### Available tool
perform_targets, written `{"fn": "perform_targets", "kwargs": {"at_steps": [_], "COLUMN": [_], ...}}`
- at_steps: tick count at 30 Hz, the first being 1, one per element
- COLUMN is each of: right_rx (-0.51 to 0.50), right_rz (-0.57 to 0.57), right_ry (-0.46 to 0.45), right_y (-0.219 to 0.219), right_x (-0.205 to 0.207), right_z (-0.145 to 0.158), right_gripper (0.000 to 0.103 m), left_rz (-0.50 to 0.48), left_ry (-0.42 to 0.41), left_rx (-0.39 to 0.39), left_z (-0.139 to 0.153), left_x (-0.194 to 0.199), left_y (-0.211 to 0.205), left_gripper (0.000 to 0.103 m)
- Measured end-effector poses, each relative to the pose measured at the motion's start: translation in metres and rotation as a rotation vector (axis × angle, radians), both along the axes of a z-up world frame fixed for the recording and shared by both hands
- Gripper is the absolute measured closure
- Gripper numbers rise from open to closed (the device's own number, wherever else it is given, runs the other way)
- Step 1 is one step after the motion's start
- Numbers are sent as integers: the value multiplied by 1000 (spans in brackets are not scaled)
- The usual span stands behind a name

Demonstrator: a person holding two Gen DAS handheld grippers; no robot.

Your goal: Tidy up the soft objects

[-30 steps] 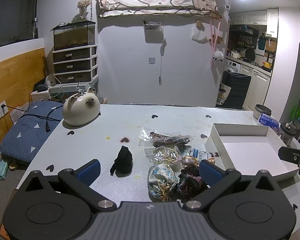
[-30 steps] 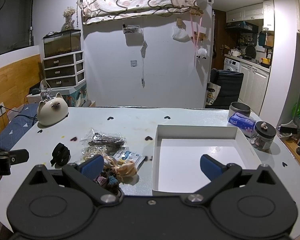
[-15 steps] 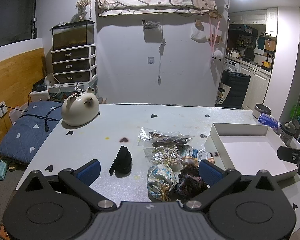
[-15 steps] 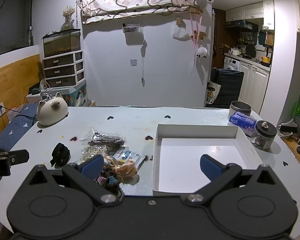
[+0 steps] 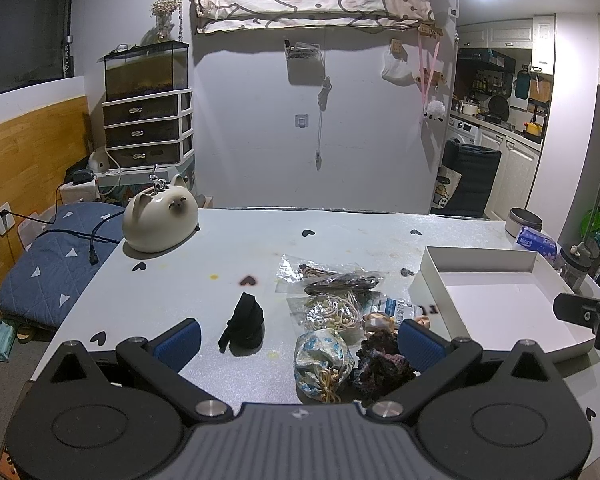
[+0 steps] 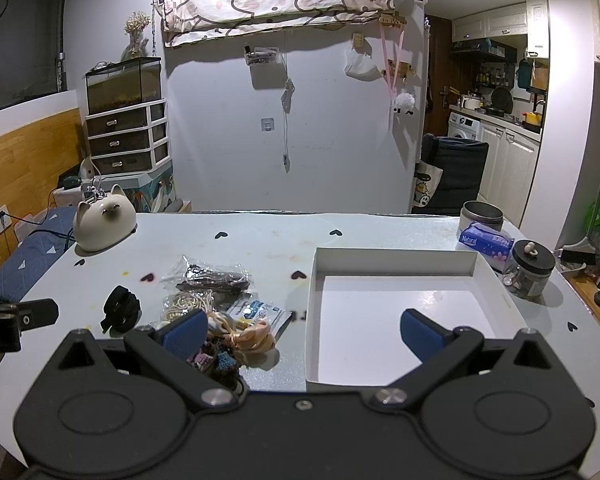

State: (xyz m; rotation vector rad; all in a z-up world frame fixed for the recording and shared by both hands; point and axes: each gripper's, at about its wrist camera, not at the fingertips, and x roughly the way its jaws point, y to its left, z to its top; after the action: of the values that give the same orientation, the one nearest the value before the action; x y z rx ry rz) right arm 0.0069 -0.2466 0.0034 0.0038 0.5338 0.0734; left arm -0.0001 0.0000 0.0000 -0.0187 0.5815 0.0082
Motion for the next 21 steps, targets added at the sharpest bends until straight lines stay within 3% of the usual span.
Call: {"fn": "perform_targets", "kwargs": {"at_steps": [21], "right_rx": [0], "right_rz": [6], "right_ry": [5], "right_y": [1], "right_x": [4], "right_z": [-3], "right_gripper": [0], "left_rz": [-9], "left_ry": [6], "left_rx": [-5], "left_z": [-1], "left_x": [-1], "left_y": [-2], "left_gripper": [0]}}
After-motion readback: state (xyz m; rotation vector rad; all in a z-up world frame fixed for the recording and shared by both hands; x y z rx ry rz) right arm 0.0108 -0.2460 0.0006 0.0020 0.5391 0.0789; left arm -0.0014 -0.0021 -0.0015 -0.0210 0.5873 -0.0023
